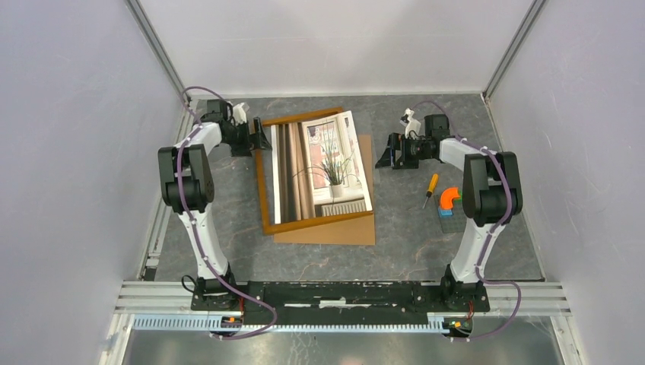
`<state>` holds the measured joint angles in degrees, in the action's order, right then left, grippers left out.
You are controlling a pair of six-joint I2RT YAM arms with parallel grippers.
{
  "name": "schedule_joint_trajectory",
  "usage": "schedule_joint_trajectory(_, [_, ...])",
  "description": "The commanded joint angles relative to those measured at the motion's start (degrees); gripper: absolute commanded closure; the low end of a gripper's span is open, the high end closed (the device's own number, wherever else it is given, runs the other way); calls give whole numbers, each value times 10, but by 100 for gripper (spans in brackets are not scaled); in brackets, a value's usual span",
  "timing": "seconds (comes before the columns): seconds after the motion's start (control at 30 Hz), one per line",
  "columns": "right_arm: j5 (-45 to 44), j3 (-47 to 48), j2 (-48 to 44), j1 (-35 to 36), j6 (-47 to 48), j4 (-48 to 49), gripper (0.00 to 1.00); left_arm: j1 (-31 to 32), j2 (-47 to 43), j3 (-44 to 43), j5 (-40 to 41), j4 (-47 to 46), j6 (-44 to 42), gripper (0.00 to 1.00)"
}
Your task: Take the photo out of the frame
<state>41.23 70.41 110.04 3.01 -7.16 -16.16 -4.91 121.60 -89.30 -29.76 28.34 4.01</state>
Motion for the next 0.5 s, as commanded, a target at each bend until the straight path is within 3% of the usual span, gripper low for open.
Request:
schedule_joint_trajectory(0.0, [58, 21, 41, 3, 3, 32, 2, 23, 19, -41, -30, 22, -39, 0])
schedule_joint_trajectory(0.2, [77, 5, 77, 10, -7, 38, 2, 74, 37, -58, -30, 26, -56, 0])
schedule_joint_trajectory(0.47, [98, -16, 87, 43, -11, 35, 2, 115, 54, -93, -34, 9, -7, 0])
